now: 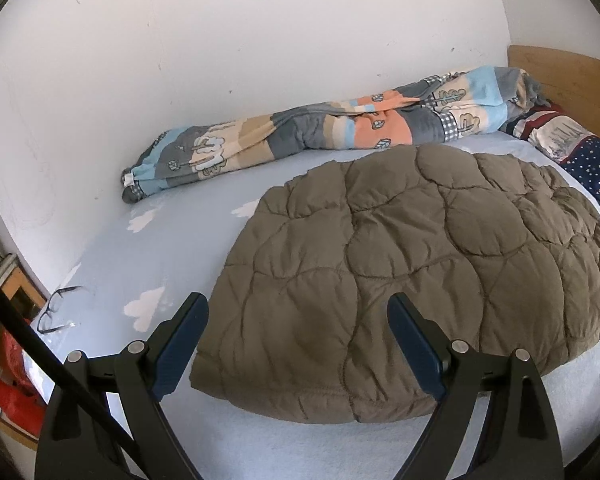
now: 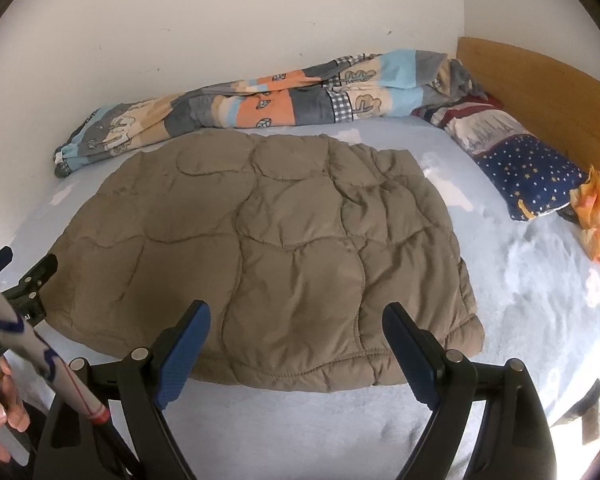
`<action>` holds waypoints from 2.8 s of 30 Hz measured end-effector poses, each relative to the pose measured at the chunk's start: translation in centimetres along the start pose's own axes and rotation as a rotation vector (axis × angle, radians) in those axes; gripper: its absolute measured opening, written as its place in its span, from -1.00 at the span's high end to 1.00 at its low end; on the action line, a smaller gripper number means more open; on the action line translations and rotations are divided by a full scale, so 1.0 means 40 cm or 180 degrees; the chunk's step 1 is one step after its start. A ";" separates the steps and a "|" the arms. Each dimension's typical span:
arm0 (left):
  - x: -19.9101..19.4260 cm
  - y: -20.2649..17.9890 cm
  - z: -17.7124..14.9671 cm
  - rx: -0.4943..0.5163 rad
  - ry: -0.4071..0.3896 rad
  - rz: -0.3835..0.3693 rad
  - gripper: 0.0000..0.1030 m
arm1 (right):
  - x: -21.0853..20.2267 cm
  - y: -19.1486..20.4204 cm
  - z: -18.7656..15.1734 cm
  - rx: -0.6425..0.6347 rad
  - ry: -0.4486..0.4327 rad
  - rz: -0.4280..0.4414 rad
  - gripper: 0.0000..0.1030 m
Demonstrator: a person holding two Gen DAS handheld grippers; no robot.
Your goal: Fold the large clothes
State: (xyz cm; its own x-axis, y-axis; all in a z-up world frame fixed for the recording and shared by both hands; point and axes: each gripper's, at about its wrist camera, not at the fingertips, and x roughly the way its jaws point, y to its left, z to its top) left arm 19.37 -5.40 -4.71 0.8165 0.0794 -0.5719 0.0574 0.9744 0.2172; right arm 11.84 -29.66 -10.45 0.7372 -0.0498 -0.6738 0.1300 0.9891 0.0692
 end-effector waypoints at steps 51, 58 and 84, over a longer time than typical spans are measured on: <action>-0.417 0.037 -0.039 0.0108 -0.0028 0.0196 -0.91 | -0.395 0.112 -0.098 0.0111 -0.0539 0.0040 -0.95; -0.391 0.034 -0.046 0.0125 0.0044 0.0283 -0.91 | -0.377 0.133 -0.104 0.0025 -0.0484 0.0086 -0.95; -0.349 0.024 -0.068 0.0170 0.0229 0.0337 -0.91 | -0.369 0.140 -0.112 0.0034 -0.0453 0.0128 -0.95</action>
State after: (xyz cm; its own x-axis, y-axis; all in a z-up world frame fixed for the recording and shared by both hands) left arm 6.48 -4.99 1.33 0.7764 0.1979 -0.5983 0.0051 0.9474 0.3200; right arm -1.29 -22.75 -3.42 0.8285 -0.0301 -0.5592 0.1050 0.9892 0.1023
